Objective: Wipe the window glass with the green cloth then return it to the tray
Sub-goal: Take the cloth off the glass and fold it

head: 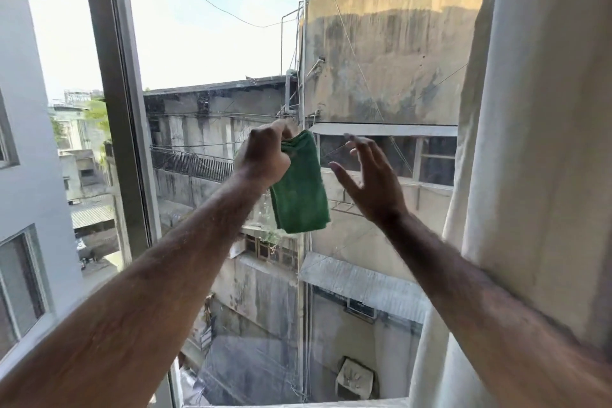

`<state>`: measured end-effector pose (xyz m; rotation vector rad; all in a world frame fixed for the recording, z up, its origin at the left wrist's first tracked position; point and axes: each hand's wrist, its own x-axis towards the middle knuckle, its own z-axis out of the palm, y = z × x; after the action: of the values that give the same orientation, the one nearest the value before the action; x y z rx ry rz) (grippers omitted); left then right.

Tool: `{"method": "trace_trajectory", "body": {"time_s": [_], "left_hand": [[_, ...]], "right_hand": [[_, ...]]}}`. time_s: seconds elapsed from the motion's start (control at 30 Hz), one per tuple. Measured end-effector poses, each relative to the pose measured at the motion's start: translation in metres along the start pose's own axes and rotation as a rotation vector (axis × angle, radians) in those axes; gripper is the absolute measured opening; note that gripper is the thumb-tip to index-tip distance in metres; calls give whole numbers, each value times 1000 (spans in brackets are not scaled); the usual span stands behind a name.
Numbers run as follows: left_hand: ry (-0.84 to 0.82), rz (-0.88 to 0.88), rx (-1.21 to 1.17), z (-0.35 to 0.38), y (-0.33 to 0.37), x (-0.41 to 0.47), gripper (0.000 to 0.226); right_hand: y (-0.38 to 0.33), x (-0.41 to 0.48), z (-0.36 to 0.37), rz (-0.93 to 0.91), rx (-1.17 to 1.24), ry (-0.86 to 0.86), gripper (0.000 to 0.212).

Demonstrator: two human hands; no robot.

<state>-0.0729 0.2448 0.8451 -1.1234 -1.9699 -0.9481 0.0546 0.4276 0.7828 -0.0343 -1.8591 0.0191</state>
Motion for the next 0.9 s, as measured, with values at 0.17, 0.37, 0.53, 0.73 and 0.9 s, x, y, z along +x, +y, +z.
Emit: {"method": "trace_trajectory", "body": {"time_s": [0.17,0.37,0.53,0.73,0.9], "left_hand": [[-5,-281,-438,-13,-20,-16,25],[-49,-651,-890,-27,-70,-68,26],[-67,-856,-1148,-16,-104,-143,43],[-176,-1031,-1275,17,-143,-249,22],[-234,-1202,-1253,49,-176,-356,23]], "right_hand": [[-26,-15,1,486,344,-529,71],[-35,-46,5,886,962,-528,53],[-56,-97,21,1103,1146,-497,38],[-81,-194,45,1344,1177,-487,20],[-104,-300,72,1546,1115,-540,15]]}}
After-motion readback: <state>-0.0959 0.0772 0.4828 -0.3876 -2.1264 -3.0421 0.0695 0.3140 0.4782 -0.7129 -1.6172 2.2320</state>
